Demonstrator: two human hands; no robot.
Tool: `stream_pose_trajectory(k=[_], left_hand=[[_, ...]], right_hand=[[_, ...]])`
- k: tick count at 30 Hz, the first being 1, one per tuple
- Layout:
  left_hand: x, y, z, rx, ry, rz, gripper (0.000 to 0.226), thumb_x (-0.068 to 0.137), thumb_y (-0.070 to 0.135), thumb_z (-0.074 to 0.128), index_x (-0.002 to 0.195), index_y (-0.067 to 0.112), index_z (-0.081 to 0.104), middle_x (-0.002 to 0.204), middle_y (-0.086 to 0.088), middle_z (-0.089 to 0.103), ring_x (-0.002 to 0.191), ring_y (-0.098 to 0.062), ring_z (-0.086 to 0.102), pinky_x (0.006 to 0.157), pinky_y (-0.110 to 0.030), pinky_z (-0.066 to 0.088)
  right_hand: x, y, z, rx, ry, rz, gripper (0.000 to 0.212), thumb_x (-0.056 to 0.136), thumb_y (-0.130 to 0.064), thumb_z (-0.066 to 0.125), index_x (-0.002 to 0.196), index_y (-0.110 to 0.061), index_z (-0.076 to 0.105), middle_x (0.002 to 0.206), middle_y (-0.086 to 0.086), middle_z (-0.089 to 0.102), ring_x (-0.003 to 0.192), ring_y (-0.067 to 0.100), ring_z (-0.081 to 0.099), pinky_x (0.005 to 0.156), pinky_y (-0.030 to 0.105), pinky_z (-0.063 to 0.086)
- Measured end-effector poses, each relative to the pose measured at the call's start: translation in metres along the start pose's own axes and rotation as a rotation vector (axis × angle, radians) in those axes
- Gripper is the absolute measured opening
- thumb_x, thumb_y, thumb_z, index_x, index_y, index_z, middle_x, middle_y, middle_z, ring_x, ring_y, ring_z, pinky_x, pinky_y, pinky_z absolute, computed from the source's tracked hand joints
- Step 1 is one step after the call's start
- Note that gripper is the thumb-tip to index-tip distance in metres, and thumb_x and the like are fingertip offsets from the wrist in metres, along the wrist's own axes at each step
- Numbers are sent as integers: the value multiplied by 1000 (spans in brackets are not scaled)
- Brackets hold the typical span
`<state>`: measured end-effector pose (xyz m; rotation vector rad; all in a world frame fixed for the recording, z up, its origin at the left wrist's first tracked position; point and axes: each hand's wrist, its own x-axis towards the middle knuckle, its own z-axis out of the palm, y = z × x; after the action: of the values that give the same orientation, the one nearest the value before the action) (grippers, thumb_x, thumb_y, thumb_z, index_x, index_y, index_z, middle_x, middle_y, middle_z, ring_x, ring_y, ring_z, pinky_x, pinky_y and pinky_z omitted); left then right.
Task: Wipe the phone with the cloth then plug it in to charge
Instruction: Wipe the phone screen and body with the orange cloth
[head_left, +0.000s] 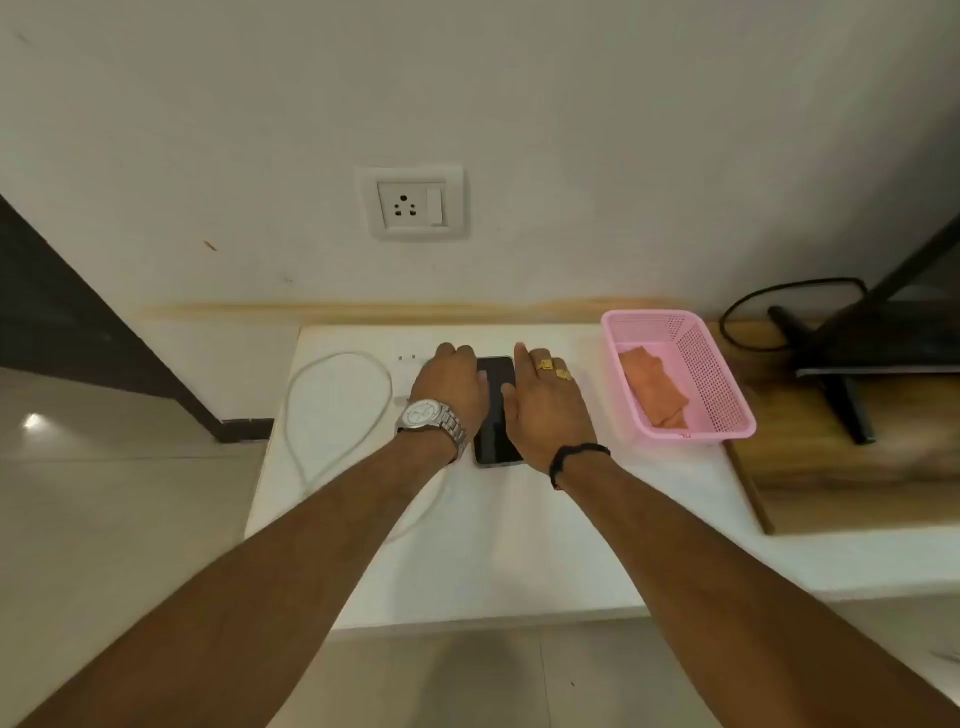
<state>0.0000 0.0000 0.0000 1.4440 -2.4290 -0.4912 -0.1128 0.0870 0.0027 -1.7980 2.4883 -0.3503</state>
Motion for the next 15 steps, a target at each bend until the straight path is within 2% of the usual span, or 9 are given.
stream_pose_trajectory(k=[4,7,11,15], left_hand=[[4,-1,20,39,-55,-129,30,101,32,61,114,5,62,119,-16,60,99,-33,65,72,-34,39],[6,4,30,57,-71,-157,37,101,36,62,120,4,62,125,-18,57,104,-35,64,74,-35,42],[0,13,40,154,-43,-129,51,107,35,50,141,-2,48,136,-21,49,116,-35,56,87,-40,50],[-7,16,47,212,-29,-109,61,109,37,41,154,-5,33,141,-23,46,118,-35,54,97,-40,48]], right_hand=[[1,11,20,24,-78,81,47,105,-34,42,144,-8,43,134,13,53,121,31,52,100,41,49],[-1,15,29,16,-87,53,41,105,-35,41,135,-8,49,126,11,54,114,30,52,92,40,48],[-2,14,35,32,-95,33,49,107,-33,37,146,-4,41,134,13,52,118,31,50,95,40,46],[-2,13,37,56,-108,38,55,109,-33,32,154,-3,31,144,15,47,127,32,46,105,41,43]])
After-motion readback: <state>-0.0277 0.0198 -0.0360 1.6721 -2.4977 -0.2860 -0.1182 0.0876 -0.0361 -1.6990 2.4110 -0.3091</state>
